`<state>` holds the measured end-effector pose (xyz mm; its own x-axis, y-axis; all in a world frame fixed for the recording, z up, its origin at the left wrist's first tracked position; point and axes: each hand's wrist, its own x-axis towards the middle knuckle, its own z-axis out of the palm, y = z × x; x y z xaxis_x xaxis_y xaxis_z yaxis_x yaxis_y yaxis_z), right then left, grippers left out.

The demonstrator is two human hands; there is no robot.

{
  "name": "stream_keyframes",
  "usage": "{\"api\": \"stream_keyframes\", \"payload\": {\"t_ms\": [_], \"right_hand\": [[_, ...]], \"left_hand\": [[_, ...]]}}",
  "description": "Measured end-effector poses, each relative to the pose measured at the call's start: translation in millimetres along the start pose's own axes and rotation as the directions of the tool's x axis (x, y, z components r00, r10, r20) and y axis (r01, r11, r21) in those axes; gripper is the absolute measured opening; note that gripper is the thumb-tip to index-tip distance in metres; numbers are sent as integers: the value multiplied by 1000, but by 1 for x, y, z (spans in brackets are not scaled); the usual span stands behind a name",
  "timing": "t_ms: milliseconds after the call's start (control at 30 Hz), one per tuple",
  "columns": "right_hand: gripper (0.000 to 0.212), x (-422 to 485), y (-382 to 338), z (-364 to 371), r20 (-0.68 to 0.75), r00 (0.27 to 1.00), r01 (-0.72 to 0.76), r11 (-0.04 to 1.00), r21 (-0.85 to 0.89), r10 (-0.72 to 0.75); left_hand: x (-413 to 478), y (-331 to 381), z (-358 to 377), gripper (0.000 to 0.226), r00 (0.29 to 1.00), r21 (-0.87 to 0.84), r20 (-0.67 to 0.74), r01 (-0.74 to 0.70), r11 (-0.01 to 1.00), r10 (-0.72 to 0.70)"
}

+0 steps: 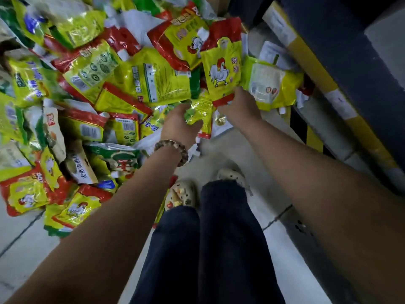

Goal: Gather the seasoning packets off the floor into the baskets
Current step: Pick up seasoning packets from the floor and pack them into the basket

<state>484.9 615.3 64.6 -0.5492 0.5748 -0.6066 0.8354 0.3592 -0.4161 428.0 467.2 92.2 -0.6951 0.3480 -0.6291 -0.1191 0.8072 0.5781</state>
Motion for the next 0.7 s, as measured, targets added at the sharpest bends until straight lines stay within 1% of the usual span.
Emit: {"api": "stream_keyframes", "payload": {"t_ms": [100, 167, 200, 267, 333, 400, 433, 500, 533, 600, 633, 700], "right_hand": [[82, 38, 3, 37, 52, 996, 88, 963, -255, -77], [92, 55, 10, 54, 50, 991, 132, 917, -375, -122], [93, 62, 14, 60, 26, 987, 154, 897, -414, -157], [83, 72, 26, 66, -37, 971, 196, 870, -453, -237], [61, 78, 34, 66, -110, 933, 270, 867, -419, -344], [43, 80, 36, 59, -241, 865, 369, 884, -289, -440], [38, 78, 33, 54, -333, 829, 398, 892, -214, -449], [34, 66, 27, 41, -522, 743, 442, 893, -88, -419], [32, 56, 24, 35, -582, 695, 470, 879, -77, -422], [29, 32, 22, 30, -608, 609, 542, 827, -148, -509], [26, 17, 21, 30, -584, 584, 583, 792, -183, -564], [24, -11, 19, 37, -520, 552, 649, 728, -223, -652]], "left_hand": [[37, -14, 20, 46, 999, -72, -8, 48, 996, -49], [56, -19, 29, 39, 997, -115, -22, 66, 991, -69], [65, -21, 33, 36, 996, -151, -22, 78, 985, -83], [80, -26, 39, 33, 991, -225, 6, 129, 966, -131], [88, -25, 40, 32, 988, -281, 22, 154, 947, -154], [92, -18, 37, 30, 986, -369, 49, 168, 914, -162], [90, -12, 34, 28, 981, -426, 82, 193, 884, -174], [85, 2, 25, 22, 953, -543, 222, 298, 786, -208], [83, 9, 21, 21, 927, -586, 311, 362, 725, -211], [79, 25, 12, 31, 870, -612, 451, 465, 640, -200], [76, 33, 8, 34, 849, -626, 493, 498, 600, -191], [71, 45, 5, 32, 820, -666, 544, 551, 503, -177]]}}
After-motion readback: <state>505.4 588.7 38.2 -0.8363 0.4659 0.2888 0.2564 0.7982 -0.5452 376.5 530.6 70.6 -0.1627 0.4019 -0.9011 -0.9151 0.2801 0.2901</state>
